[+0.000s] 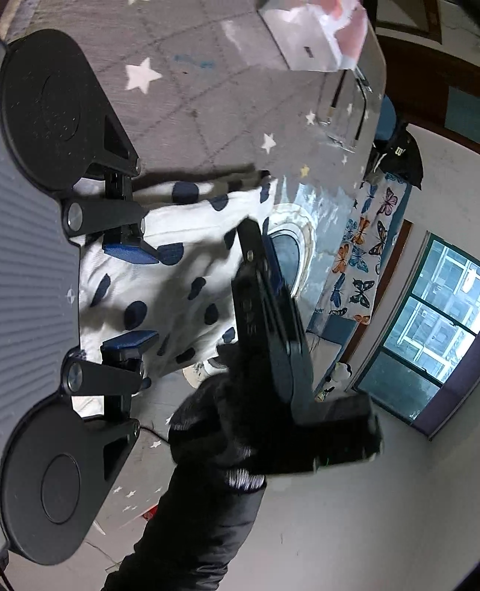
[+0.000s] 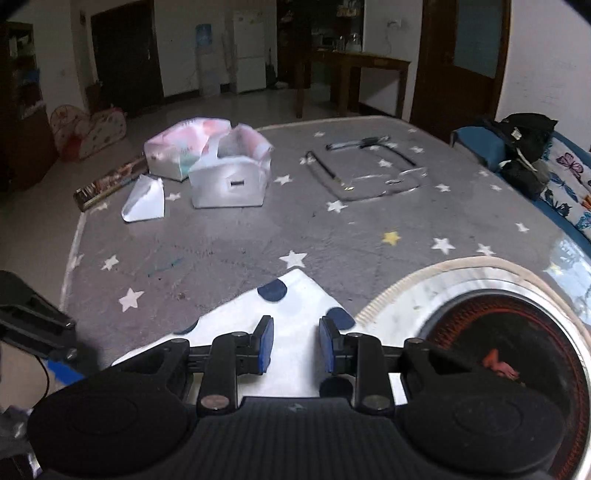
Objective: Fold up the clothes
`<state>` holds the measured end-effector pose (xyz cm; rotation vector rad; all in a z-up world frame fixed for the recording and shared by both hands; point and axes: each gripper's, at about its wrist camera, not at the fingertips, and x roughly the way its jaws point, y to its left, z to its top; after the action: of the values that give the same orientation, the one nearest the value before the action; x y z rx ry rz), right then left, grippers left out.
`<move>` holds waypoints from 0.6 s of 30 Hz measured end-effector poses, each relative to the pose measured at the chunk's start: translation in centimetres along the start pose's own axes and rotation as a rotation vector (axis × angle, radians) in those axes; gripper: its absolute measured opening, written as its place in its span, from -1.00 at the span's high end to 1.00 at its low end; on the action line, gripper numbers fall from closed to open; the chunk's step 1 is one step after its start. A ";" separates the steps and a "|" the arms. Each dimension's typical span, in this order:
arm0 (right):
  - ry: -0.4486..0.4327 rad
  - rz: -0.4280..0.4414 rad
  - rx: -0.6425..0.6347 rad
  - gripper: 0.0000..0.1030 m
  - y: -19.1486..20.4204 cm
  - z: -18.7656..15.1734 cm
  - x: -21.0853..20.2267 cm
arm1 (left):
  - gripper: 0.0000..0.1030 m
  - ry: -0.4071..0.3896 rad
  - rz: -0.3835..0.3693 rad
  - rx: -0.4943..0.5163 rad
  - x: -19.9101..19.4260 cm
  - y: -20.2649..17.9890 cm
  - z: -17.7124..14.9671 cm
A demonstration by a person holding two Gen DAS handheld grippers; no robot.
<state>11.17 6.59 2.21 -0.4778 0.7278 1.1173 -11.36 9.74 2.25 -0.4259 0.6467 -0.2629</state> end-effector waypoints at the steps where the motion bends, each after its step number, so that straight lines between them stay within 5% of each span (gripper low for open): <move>1: 0.008 0.001 -0.003 0.49 0.1 0.1 0.6 | 0.17 0.000 -0.002 -0.003 0.0 0.1 -0.1; 9: 0.016 -0.039 -0.011 0.49 -0.1 1.1 3.3 | 0.16 0.013 -0.009 -0.013 0.1 0.4 -0.5; 18: -0.035 -0.025 0.039 0.45 -1.7 0.5 -1.6 | 0.13 -0.015 -0.004 0.012 -0.9 -0.5 0.3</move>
<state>12.49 5.25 3.70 -0.4326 0.7102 1.0836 -11.94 9.72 3.16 -0.4179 0.6289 -0.2671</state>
